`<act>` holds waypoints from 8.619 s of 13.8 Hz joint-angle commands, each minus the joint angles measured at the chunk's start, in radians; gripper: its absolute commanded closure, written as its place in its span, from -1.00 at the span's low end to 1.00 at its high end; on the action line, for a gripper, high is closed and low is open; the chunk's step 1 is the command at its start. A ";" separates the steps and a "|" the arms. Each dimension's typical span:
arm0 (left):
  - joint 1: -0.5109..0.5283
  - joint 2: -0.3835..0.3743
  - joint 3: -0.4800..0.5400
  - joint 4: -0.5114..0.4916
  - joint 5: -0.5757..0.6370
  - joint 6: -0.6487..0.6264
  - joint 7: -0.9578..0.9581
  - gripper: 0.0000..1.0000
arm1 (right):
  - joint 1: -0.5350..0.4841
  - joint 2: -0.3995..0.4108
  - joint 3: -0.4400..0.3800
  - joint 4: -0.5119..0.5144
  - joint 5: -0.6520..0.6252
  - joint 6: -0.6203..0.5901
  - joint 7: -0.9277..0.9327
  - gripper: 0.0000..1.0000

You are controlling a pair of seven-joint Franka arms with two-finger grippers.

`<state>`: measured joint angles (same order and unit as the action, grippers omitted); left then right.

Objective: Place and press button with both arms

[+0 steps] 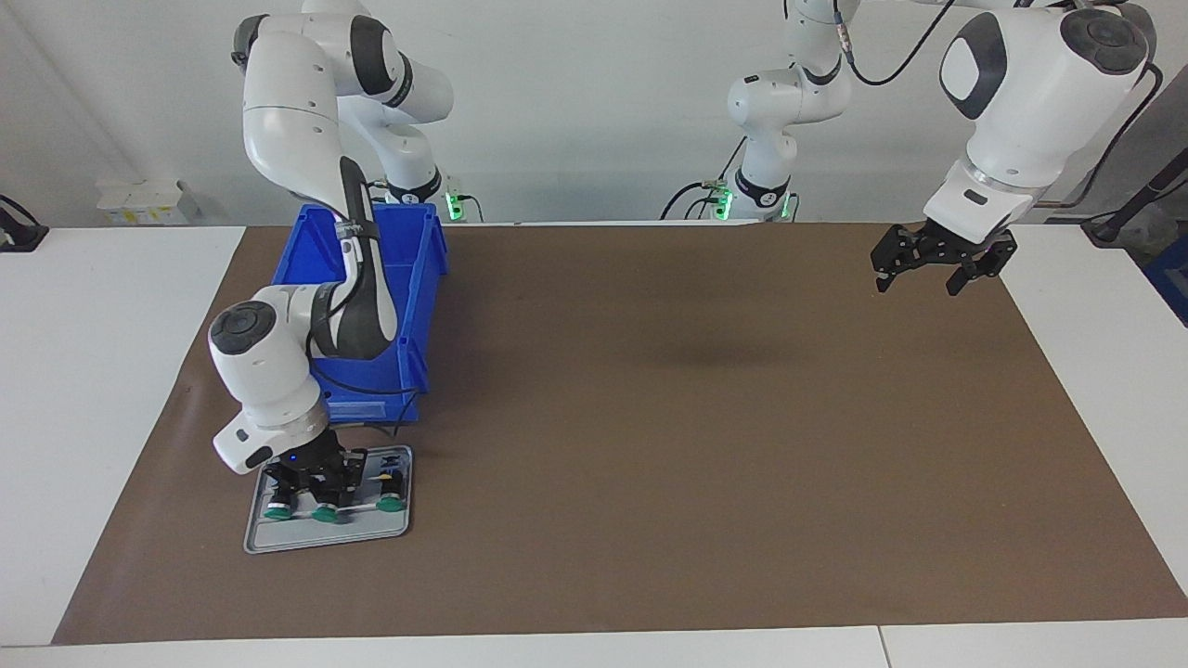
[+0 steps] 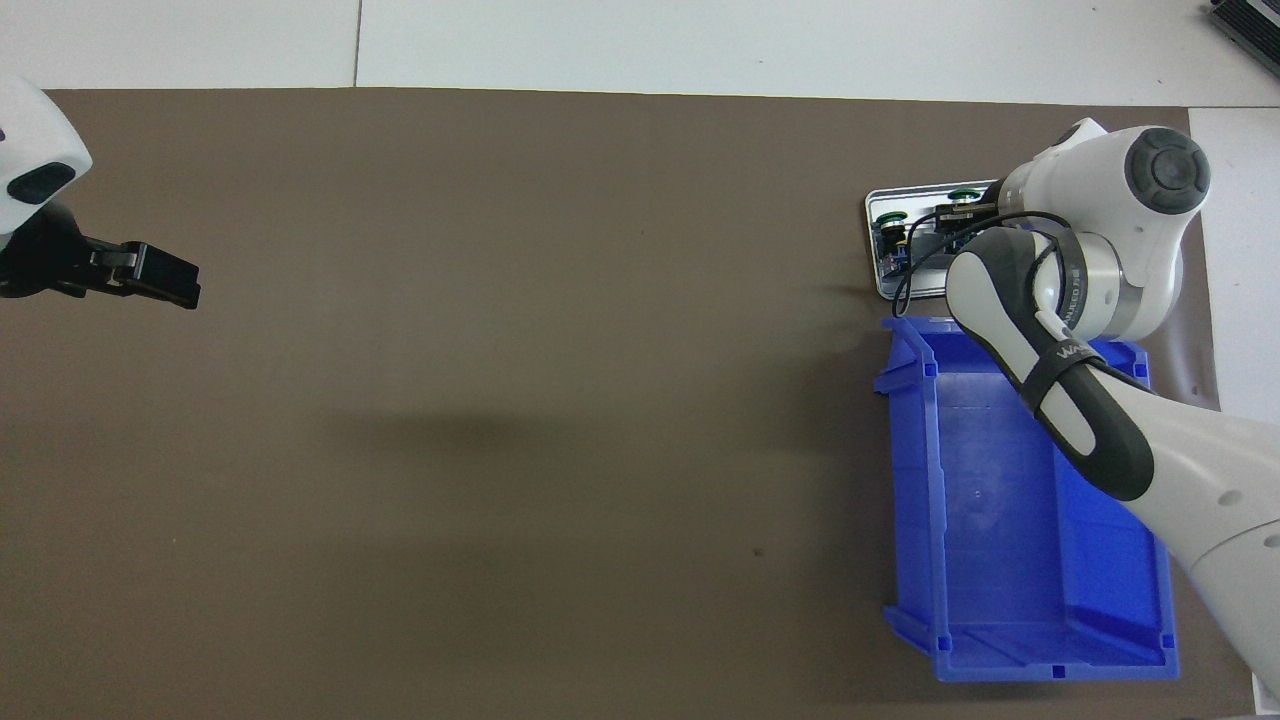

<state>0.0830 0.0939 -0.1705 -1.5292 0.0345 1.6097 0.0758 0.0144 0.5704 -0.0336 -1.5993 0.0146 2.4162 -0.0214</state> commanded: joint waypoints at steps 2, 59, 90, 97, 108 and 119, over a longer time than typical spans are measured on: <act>0.008 -0.029 -0.004 -0.035 0.016 0.007 0.004 -1.00 | 0.001 -0.030 0.003 0.134 0.008 -0.145 0.206 1.00; -0.442 0.191 -0.017 -0.586 -0.222 1.043 0.676 -0.84 | 0.019 -0.605 0.003 -0.110 -0.058 -0.608 0.178 -1.00; -0.480 0.158 -0.014 -0.615 -0.220 0.894 0.654 0.41 | -0.004 -0.678 0.001 -0.094 -0.047 -0.793 0.173 -1.00; -0.463 0.170 -0.015 -0.602 -0.222 0.946 0.654 1.00 | -0.007 -0.676 0.000 -0.091 -0.047 -0.793 0.175 -1.00; -0.255 0.190 -0.026 -0.510 -0.715 0.821 1.085 0.99 | 0.002 -0.676 -0.002 -0.087 -0.033 -0.796 0.173 -1.00; -0.062 0.113 -0.024 -0.621 -1.194 0.616 1.588 0.94 | 0.002 -0.676 0.000 -0.087 -0.033 -0.796 0.173 -1.00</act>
<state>-0.0008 0.2621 -0.1878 -2.0791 -1.0900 2.2446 1.5747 0.0228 -0.0823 -0.0362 -1.6596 -0.0382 1.6053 0.1794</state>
